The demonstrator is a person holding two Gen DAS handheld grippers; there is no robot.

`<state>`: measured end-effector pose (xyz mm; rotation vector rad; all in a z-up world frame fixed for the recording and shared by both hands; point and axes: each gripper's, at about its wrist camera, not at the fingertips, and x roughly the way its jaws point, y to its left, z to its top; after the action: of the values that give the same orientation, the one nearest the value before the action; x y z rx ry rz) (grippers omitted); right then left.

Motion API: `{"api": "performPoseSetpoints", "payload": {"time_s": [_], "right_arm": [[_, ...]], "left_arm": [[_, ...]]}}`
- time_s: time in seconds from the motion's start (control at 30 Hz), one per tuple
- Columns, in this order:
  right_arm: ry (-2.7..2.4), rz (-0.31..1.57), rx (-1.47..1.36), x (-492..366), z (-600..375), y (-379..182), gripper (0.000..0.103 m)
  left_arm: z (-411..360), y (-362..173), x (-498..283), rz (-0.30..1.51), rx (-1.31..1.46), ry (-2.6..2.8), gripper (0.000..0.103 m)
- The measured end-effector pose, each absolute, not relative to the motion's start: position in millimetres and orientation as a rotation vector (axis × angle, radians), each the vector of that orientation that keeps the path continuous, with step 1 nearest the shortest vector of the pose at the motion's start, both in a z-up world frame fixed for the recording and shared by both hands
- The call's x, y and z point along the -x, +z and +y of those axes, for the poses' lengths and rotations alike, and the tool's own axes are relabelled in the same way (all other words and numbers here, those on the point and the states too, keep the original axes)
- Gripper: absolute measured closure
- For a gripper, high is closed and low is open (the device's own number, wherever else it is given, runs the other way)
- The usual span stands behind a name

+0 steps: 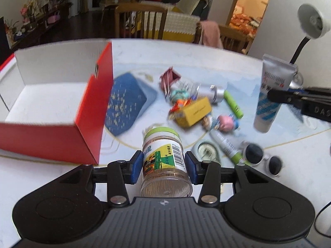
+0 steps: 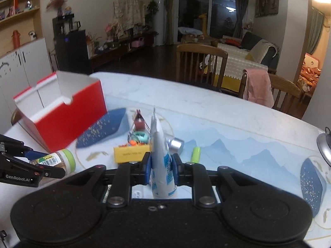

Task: Organize rigid objects
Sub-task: 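Close the right gripper on the ointment tube while the left gripper grasps the green-capped bottle, then carry the tube and bottle into the red box with both grippers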

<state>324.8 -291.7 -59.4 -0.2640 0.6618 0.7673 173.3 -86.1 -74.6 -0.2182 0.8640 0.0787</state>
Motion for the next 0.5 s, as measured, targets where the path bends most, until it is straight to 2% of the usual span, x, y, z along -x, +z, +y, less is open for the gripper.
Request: {"api": "performPoseSetpoints", "payload": {"time_s": [0.23,0.5], "right_arm": [[0.769,0.698,0.163,-313,-278,-28,0.083],[0.811,0.724,0.091,-299,-224,0,0.083]], "left_arm": [[-58,-32,-166,0.815,0.258,0.042,0.059],[1,-12,-159,0.775,0.257,0.060,0.059]]}}
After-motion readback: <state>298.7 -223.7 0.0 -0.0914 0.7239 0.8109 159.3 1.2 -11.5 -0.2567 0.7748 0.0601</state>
